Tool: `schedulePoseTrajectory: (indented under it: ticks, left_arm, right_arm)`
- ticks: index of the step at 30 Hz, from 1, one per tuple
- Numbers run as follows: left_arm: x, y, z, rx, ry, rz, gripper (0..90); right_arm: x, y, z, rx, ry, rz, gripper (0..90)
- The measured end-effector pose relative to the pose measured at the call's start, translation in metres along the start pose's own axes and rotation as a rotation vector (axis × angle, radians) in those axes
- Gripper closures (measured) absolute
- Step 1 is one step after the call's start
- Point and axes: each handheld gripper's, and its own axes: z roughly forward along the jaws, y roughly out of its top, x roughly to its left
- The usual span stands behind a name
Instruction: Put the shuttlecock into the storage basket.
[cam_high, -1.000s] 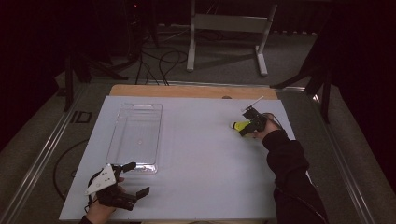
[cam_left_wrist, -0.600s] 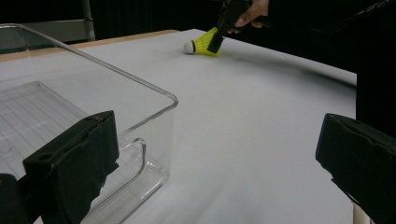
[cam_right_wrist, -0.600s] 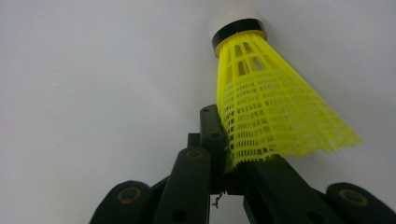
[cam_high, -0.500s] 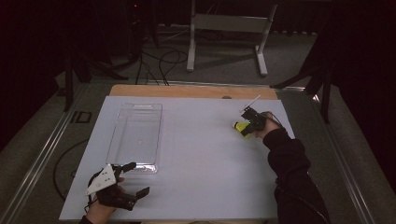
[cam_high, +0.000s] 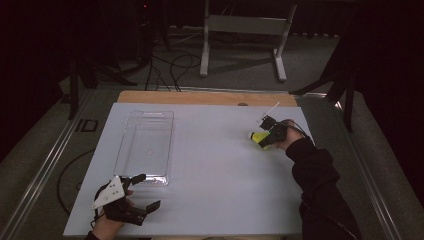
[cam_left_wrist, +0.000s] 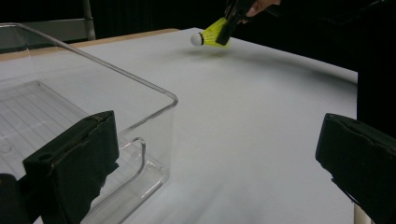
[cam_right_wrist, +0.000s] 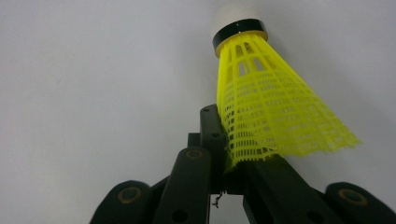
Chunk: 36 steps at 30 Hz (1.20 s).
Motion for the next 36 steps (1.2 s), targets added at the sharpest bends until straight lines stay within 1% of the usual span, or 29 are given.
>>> schedulePoseTrajectory:
  ticks: [3, 5, 6, 8, 9, 10, 11, 13, 14, 17, 18, 19, 20, 22, 23, 24, 25, 26, 27, 28, 29, 31, 32, 33, 34, 35, 36]
  left_arm:
    - [0.0, 0.0, 0.0, 0.002, 0.0, 0.003, 0.3]
    - [0.0, 0.0, 0.0, 0.002, 0.0, 0.002, 0.3]
    - [0.0, 0.0, 0.0, 0.0, 0.0, 0.001, 0.3]
    - [0.0, 0.0, 0.0, 0.001, 0.002, 0.003, 0.3]
    - [0.0, 0.0, 0.0, 0.004, 0.003, 0.005, 0.3]
    - [0.0, 0.0, 0.001, 0.006, 0.003, 0.006, 0.3]
    - [0.0, 0.0, 0.001, 0.006, 0.002, 0.006, 0.3]
    - [-0.001, 0.0, 0.001, 0.006, 0.001, 0.005, 0.3]
    - [-0.001, 0.0, 0.001, 0.008, 0.001, 0.005, 0.3]
    - [-0.001, 0.001, 0.001, 0.01, 0.0, 0.003, 0.3]
    - [-0.001, 0.001, 0.001, 0.01, 0.0, 0.003, 0.3]
    - [-0.001, 0.001, 0.001, 0.003, -0.002, -0.003, 0.3]
    - [-0.001, 0.002, 0.001, 0.002, -0.003, -0.006, 0.3]
    - [-0.001, 0.003, 0.001, 0.007, -0.002, -0.006, 0.3]
    - [-0.002, 0.003, 0.001, 0.006, -0.004, -0.007, 0.3]
    - [-0.003, 0.004, 0.001, 0.011, -0.006, -0.005, 0.3]
    - [-0.003, 0.005, 0.002, 0.018, -0.009, 0.0, 0.3]
    - [-0.004, 0.006, 0.003, 0.029, -0.013, 0.004, 0.3]
    - [-0.005, 0.007, 0.003, 0.033, -0.015, 0.007, 0.3]
    - [-0.006, 0.009, 0.004, 0.045, -0.019, 0.016, 0.3]
    - [-0.008, 0.011, 0.004, 0.054, -0.021, 0.025, 0.3]
    - [-0.009, 0.016, 0.005, 0.067, -0.028, 0.031, 0.3]
    - [-0.011, 0.019, 0.005, 0.079, -0.031, 0.041, 0.3]
    - [-0.011, 0.021, 0.005, 0.087, -0.032, 0.048, 0.3]
    - [-0.013, 0.025, 0.005, 0.1, -0.036, 0.054, 0.3]
    - [-0.013, 0.027, 0.005, 0.111, -0.039, 0.058, 0.3]
    - [-0.014, 0.03, 0.005, 0.124, -0.043, 0.062, 0.3]
  right_arm:
    - [0.007, -0.002, -0.002, 0.014, 0.001, -0.037, 90.0]
    - [0.01, -0.002, -0.004, 0.028, 0.011, -0.062, 90.0]
    - [0.012, -0.003, -0.005, 0.021, 0.015, -0.093, 90.0]
    - [0.016, -0.004, -0.006, 0.028, 0.035, -0.112, 90.0]
    - [0.018, -0.005, -0.007, 0.026, 0.039, -0.139, 90.0]
    - [0.02, -0.005, -0.008, 0.03, 0.044, -0.153, 90.0]
    - [0.023, -0.006, -0.009, 0.034, 0.044, -0.167, 90.0]
    - [0.026, -0.008, -0.01, 0.032, 0.041, -0.21, 90.0]
    - [0.027, -0.009, -0.011, 0.034, 0.039, -0.21, 90.0]
    - [0.032, -0.012, -0.014, 0.04, 0.04, -0.26, 90.0]
    - [0.034, -0.013, -0.015, 0.043, 0.052, -0.267, 90.0]
    - [0.035, -0.013, -0.017, 0.041, 0.054, -0.287, 90.0]
    - [0.037, -0.014, -0.017, 0.043, 0.061, -0.285, 90.0]
    - [0.041, -0.015, -0.02, 0.036, 0.074, -0.318, 90.0]
    - [0.043, -0.016, -0.021, 0.045, 0.079, -0.317, 90.0]
    - [0.044, -0.017, -0.021, 0.046, 0.079, -0.344, 90.0]
    - [0.047, -0.017, -0.023, 0.049, 0.076, -0.348, 90.0]
    - [0.049, -0.017, -0.023, 0.052, 0.085, -0.356, 90.0]
    - [0.052, -0.018, -0.024, 0.051, 0.094, -0.381, 90.0]
    - [0.054, -0.018, -0.025, 0.056, 0.096, -0.383, 90.0]
    - [0.056, -0.019, -0.025, 0.056, 0.106, -0.396, 90.0]
    - [0.062, -0.019, -0.028, 0.057, 0.113, -0.41, 90.0]
    - [0.064, -0.019, -0.029, 0.062, 0.119, -0.41, 90.0]
    - [0.066, -0.02, -0.03, 0.055, 0.127, -0.42, 90.0]
    - [0.069, -0.02, -0.031, 0.063, 0.132, -0.412, 90.0]
    - [0.072, -0.021, -0.031, 0.058, 0.135, -0.428, 90.0]
    - [0.074, -0.021, -0.032, 0.065, 0.138, -0.42, 90.0]
